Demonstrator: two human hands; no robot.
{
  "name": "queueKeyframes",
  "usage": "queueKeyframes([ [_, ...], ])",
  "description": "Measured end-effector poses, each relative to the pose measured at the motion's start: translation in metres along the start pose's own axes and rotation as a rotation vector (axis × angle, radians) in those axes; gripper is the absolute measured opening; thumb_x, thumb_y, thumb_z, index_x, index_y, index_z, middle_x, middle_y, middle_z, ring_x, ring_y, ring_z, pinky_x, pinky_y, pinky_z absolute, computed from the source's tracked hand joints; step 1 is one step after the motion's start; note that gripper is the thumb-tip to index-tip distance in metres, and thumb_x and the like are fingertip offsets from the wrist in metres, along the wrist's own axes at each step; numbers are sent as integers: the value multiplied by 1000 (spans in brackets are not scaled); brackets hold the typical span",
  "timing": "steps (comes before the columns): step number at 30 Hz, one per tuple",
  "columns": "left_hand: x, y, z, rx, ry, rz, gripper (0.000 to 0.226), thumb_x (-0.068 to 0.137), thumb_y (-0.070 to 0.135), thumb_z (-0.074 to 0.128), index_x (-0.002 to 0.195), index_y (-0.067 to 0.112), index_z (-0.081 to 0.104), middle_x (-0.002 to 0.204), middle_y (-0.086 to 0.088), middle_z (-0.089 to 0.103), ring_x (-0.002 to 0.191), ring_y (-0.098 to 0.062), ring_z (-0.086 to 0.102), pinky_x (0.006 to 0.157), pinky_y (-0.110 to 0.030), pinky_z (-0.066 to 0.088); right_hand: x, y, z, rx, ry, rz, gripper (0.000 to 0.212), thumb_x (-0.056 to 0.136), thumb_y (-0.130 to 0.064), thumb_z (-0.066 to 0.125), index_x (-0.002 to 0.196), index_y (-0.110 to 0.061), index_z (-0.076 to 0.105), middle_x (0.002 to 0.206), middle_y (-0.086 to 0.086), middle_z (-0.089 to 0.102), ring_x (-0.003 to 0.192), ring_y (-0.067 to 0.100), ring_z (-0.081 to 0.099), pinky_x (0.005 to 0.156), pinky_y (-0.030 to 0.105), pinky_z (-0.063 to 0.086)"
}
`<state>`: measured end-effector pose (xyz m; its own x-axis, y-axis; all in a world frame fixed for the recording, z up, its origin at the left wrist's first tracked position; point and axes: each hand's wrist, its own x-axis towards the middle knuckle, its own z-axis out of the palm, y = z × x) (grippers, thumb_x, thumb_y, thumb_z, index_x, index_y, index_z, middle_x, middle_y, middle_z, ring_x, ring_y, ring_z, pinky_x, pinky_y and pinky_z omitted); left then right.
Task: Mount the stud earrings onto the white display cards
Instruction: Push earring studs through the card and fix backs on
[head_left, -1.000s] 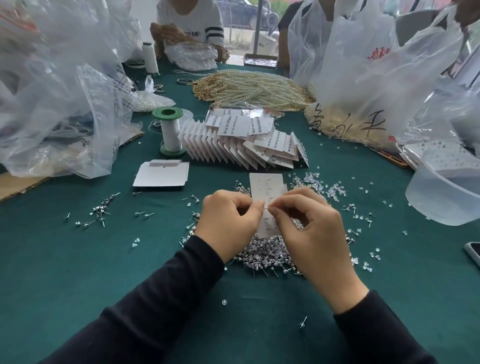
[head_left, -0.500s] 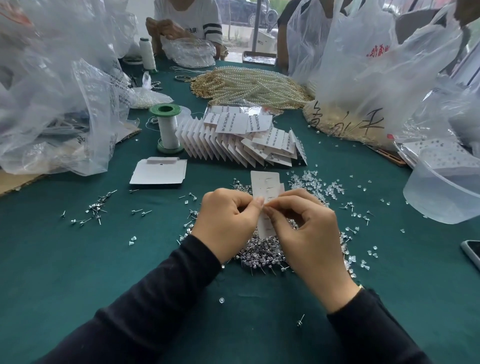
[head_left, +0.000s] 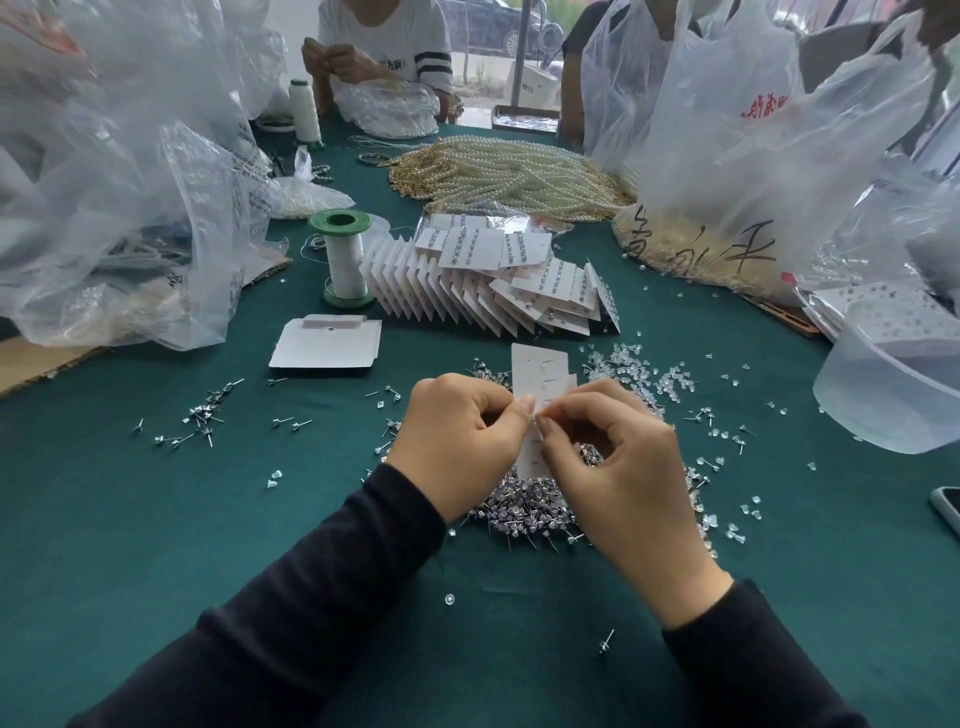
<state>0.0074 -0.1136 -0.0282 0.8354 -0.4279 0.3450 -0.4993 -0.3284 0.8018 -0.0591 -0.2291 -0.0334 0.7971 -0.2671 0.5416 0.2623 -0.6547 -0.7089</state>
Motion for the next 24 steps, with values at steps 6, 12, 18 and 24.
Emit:
queueKeyframes([
  [6, 0, 0, -1, -7, -11, 8, 44, 85, 13, 60, 45, -3, 47, 42, -17, 37, 43, -14, 30, 45, -28, 27, -1, 2, 2, -29, 22, -55, 13, 76, 5, 67, 74, -8, 67, 74, -3, 59, 67, 10, 58, 60, 20, 50],
  [12, 5, 3, -6, -114, -158, -26, 48, 90, 36, 52, 60, 0, 65, 56, -20, 60, 49, -28, 48, 47, -31, 41, 1, 6, -4, 49, 19, 37, 15, 78, 2, 68, 75, -13, 66, 73, -4, 62, 66, 8, 59, 60, 14, 46],
  [18, 25, -19, -45, 101, -61, -205, 24, 90, 26, 53, 86, 11, 71, 68, 3, 64, 63, -16, 56, 60, -27, 45, 3, 6, -19, 651, 77, 432, 9, 69, -23, 71, 73, -14, 73, 74, 5, 70, 71, 18, 63, 69, 26, 54],
  [24, 32, -44, -74, 421, 21, -379, 9, 79, 16, 67, 83, 20, 73, 70, 5, 60, 75, -8, 54, 67, -12, 35, 5, 2, -25, 1038, 65, 634, 10, 67, -13, 63, 68, -10, 73, 76, 9, 69, 69, 17, 63, 63, 22, 55],
])
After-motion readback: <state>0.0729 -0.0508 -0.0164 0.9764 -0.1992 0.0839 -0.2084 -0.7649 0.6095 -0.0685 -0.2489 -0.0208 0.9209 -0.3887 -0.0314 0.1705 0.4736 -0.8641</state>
